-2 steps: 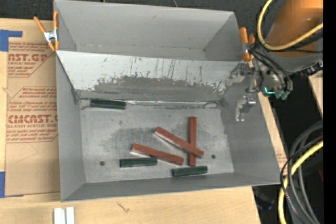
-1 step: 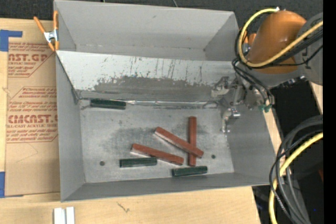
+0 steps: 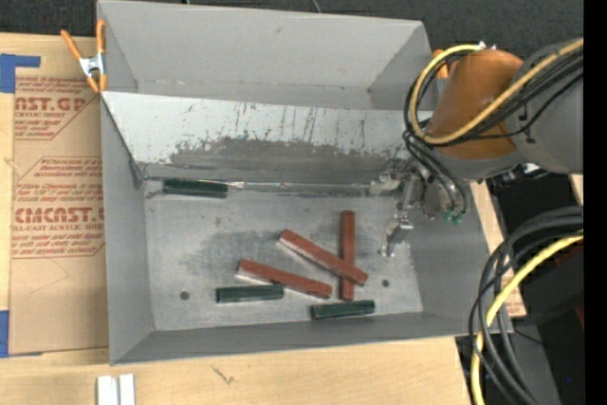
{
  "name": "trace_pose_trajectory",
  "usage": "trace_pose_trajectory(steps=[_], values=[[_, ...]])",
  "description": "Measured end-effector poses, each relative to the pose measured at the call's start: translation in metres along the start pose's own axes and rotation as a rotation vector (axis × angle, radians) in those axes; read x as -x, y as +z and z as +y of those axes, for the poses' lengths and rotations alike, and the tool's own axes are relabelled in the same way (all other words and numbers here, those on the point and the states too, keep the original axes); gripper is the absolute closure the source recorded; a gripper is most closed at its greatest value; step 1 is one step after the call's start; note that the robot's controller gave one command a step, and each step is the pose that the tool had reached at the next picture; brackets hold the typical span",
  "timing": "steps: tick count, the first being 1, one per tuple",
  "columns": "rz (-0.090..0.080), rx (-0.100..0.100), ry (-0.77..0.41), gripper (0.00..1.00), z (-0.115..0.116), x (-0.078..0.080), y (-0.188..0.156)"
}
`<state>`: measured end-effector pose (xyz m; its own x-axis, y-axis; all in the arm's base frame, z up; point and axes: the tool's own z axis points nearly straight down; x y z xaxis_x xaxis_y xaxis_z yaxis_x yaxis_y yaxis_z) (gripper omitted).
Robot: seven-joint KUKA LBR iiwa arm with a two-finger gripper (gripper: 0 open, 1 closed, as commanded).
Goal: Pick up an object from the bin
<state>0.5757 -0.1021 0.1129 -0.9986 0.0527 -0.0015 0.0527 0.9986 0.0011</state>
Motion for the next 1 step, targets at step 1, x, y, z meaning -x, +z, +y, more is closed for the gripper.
trace_pose_trajectory(steps=[1], values=[[0.001, -0.001, 0.002, 0.0, 0.0138, -0.0129, 0.0199]])
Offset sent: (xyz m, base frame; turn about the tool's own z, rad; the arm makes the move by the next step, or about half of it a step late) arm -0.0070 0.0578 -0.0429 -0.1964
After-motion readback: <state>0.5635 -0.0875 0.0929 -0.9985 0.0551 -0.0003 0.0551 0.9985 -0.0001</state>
